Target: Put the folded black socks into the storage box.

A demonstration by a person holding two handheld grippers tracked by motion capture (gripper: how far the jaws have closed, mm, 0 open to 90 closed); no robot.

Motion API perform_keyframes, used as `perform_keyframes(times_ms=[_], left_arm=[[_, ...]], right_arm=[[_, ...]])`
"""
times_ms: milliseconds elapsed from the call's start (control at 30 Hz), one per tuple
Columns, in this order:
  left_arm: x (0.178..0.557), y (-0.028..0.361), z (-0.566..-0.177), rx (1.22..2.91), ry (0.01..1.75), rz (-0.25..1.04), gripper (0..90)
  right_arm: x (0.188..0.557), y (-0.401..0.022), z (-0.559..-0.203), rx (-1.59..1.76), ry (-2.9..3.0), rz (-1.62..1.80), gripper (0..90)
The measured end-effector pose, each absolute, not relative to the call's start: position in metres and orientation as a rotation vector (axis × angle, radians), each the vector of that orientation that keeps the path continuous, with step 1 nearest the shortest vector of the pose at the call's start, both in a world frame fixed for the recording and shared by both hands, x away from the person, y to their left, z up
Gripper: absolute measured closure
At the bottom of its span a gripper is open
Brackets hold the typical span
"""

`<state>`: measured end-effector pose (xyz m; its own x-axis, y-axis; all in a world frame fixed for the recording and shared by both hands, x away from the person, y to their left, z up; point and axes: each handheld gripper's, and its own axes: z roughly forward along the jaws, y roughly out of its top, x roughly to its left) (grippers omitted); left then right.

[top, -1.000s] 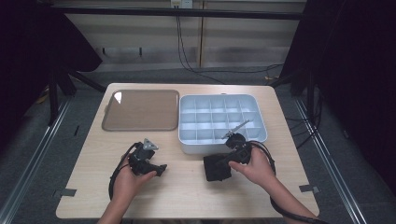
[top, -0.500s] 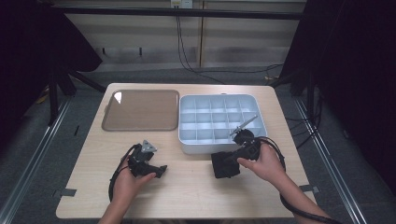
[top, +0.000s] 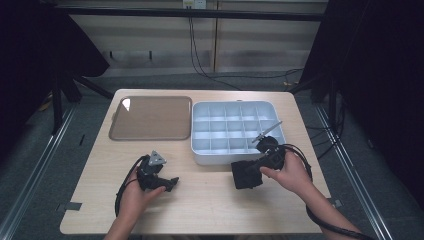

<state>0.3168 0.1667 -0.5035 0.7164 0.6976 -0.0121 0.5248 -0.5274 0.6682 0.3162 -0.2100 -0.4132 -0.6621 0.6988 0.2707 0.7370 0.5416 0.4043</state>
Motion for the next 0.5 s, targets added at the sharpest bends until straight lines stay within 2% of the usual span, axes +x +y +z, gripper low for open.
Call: perform_keyframes(times_ms=[200,500], left_arm=[[0.314,0.17,-0.506,2.227,0.908,0.338,12.2],[0.314,0.171,-0.51,2.212,0.891,0.341,6.9]], right_arm=[[0.318,-0.214,-0.411,-1.256,-2.694,-0.753,65.8],[0.322,-0.222,-0.402,-1.262,-2.691,-0.749,65.8]])
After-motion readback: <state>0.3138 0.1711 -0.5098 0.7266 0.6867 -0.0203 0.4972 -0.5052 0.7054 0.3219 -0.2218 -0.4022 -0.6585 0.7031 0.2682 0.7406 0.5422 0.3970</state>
